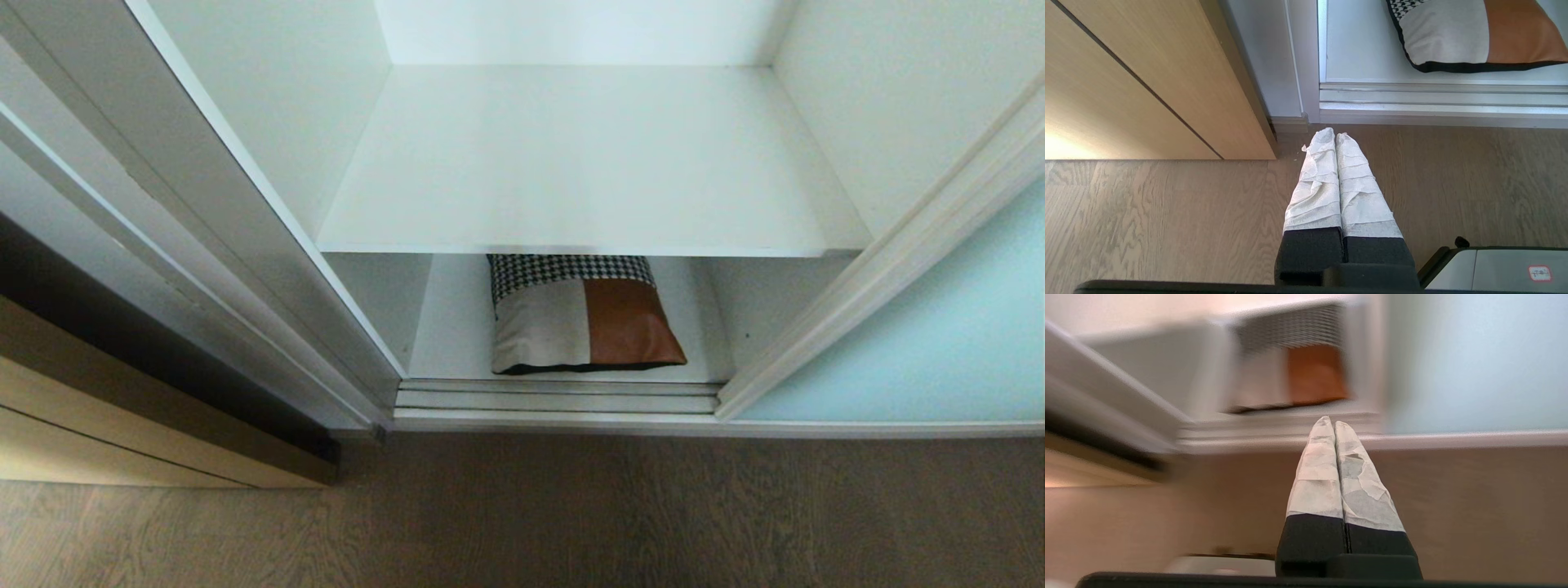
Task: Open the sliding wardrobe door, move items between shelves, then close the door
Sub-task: Close the door
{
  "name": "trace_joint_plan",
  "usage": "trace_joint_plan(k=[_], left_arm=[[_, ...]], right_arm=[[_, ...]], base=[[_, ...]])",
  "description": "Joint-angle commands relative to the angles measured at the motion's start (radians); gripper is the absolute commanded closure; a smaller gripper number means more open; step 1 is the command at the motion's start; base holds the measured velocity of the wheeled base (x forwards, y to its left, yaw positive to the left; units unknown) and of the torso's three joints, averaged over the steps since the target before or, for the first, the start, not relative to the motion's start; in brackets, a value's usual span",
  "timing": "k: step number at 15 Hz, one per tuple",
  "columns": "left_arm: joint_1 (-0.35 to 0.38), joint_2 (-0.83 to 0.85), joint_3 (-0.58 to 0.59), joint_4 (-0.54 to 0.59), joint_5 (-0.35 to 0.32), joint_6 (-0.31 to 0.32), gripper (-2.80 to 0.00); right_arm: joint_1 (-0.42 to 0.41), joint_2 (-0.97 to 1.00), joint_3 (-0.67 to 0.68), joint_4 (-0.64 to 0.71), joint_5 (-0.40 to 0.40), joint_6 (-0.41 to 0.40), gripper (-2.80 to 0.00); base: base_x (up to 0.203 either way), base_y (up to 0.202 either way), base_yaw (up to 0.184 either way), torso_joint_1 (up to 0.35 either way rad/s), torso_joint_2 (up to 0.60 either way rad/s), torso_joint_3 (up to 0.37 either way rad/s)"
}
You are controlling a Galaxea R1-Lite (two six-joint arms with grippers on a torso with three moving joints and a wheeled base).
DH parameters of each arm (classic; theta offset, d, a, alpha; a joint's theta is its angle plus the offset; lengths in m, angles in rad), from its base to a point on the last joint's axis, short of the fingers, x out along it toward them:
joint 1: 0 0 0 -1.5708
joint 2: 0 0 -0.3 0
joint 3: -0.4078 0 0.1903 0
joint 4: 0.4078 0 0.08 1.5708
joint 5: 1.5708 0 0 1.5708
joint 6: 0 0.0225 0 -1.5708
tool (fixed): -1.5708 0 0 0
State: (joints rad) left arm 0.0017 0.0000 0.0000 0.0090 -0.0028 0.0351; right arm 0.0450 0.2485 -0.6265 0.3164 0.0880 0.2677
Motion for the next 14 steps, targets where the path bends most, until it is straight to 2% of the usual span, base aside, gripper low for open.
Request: trace_joint_plan(k=[1,3,6,9,11,14], left_arm=[[0.0,0.002,0.002,0.0,0.0,0.0,0.0],[0.0,0.002,0.002,0.0,0.0,0.0,0.0],[0.0,0.002,0.002,0.0,0.0,0.0,0.0],[0.0,0.002,0.002,0.0,0.0,0.0,0.0],[0.0,0.002,0.002,0.0,0.0,0.0,0.0],[0.0,0.002,0.002,0.0,0.0,0.0,0.0]], right_arm=[[0.072,0.108,-0.119,0.0,0.014,0.094,0.0],[0.114,0.195,-0.189,-0.004,0.006,0.137,0.0],[0.129,0.326,-0.249,-0.035,-0.016,0.142,0.0],[0.128,0.449,-0.268,-0.16,-0.02,0.146,0.0],[0.095,0.51,-0.269,-0.243,-0.023,0.148,0.0],[0.002,0.593,-0.272,-0.365,-0.019,0.149,0.0]], base=[[0.0,0.0,0.0,0.0,0.0,0.0],[0.0,0.0,0.0,0.0,0.0,0.0],[0.0,0.0,0.0,0.0,0.0,0.0],[0.0,0.0,0.0,0.0,0.0,0.0],[0.0,0.0,0.0,0.0,0.0,0.0],[0.0,0.0,0.0,0.0,0.0,0.0]])
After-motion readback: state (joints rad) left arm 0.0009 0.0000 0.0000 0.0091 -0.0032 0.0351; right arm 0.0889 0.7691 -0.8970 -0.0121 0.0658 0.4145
